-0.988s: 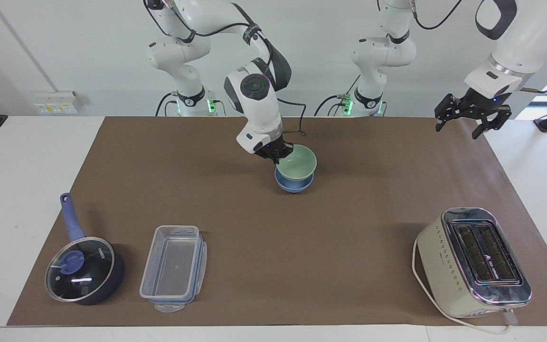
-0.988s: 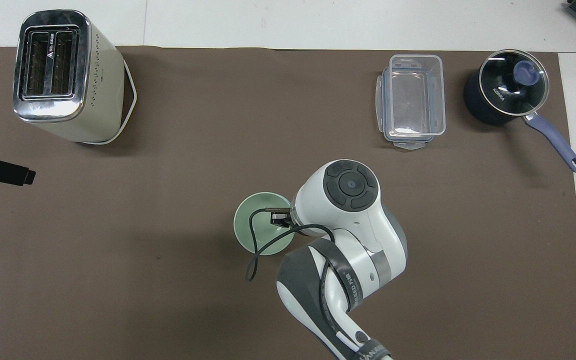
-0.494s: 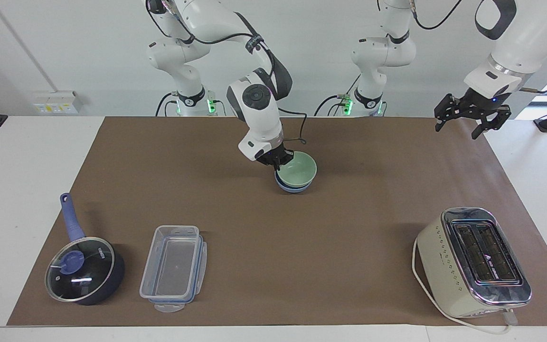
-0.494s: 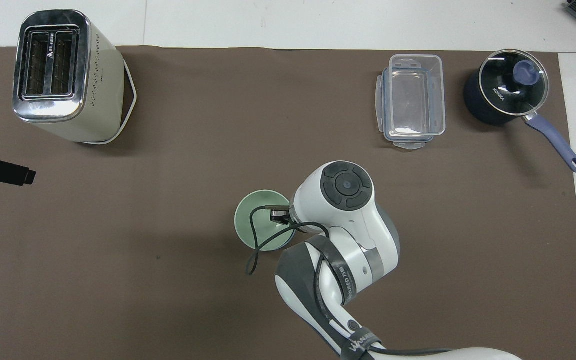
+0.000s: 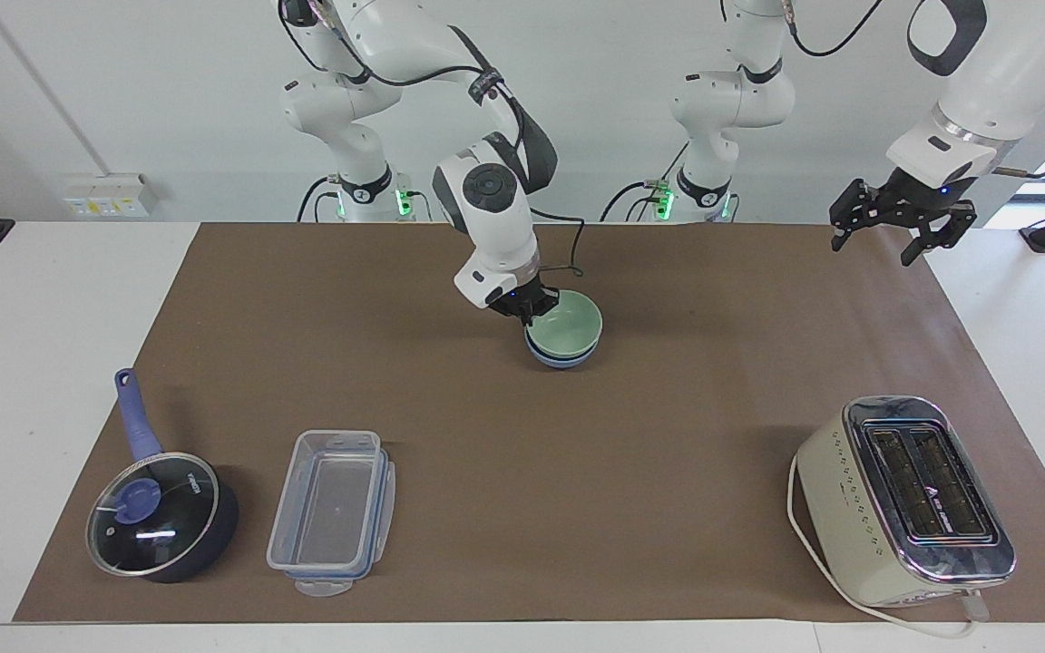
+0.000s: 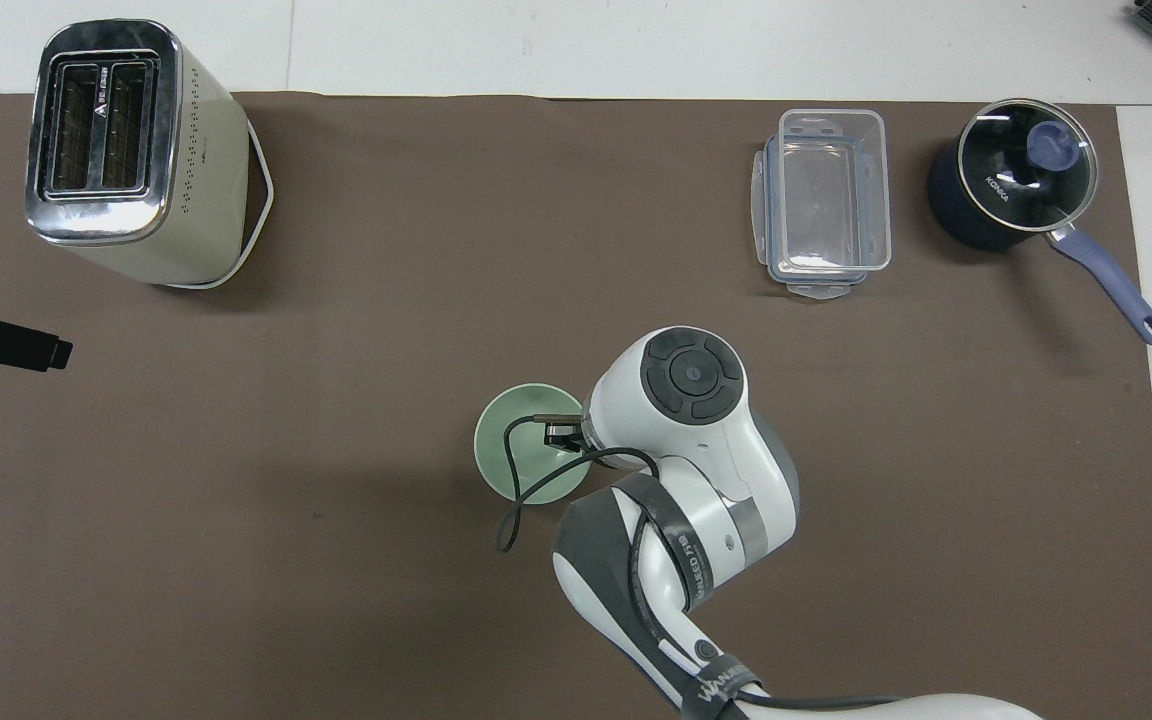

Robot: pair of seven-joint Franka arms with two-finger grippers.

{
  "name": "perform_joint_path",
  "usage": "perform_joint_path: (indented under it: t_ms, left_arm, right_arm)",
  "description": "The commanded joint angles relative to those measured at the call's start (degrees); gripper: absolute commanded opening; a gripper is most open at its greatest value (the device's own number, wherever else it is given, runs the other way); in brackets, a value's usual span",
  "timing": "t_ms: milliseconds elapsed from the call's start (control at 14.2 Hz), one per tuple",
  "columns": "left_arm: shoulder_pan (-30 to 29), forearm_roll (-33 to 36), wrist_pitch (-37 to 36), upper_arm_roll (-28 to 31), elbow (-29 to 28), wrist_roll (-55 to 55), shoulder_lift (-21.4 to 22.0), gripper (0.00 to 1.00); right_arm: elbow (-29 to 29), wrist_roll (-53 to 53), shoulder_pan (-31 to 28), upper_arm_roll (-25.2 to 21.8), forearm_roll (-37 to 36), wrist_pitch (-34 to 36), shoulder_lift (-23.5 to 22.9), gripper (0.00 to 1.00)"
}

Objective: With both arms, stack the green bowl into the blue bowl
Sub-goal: 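Lower the green bowl into the blue bowl and open the right gripper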

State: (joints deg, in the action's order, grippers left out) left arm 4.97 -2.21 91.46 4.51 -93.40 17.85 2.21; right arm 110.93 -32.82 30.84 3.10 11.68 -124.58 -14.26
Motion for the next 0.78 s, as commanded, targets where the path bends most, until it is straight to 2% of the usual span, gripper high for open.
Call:
perform_joint_path:
  t_ms: [0, 141, 212, 282, 353, 423, 706]
  left_arm:
    - [-0.32, 0.8, 0.3, -0.47, -1.08, 0.7, 1.05, 1.0]
    - [-0.32, 0.8, 0.3, -0.47, -1.08, 0.7, 1.05, 1.0]
    - [-0.32, 0.8, 0.3, -0.47, -1.08, 0.78, 1.05, 1.0]
    - [-0.32, 0.8, 0.3, -0.47, -1.08, 0.7, 1.05, 1.0]
    - [-0.32, 0.8, 0.3, -0.47, -1.08, 0.78, 1.13, 1.0]
    - [-0.32, 0.8, 0.3, -0.47, -1.08, 0.79, 1.05, 1.0]
    - [-0.32, 0.8, 0.3, -0.47, -1.08, 0.79, 1.05, 1.0]
  right_arm:
    - [0.69, -0.32, 0.18, -0.2, -1.31, -1.19, 0.47, 0.0]
    - [0.78, -0.49, 0.18, -0.2, -1.4, -1.28, 0.47, 0.0]
    - [0.69, -0.58, 0.18, -0.2, -1.4, -1.28, 0.47, 0.06]
    - [0.69, -0.67, 0.18, -0.2, -1.4, -1.28, 0.47, 0.33]
    - [0.43, -0.76, 0.18, -0.2, -1.4, -1.28, 0.47, 0.7]
    - [-0.09, -0.58, 0.18, -0.28, -1.83, -1.28, 0.38, 0.97]
    - [-1.5, 0.12, -2.26, -0.9, -5.79, 0.04, 3.35, 1.0]
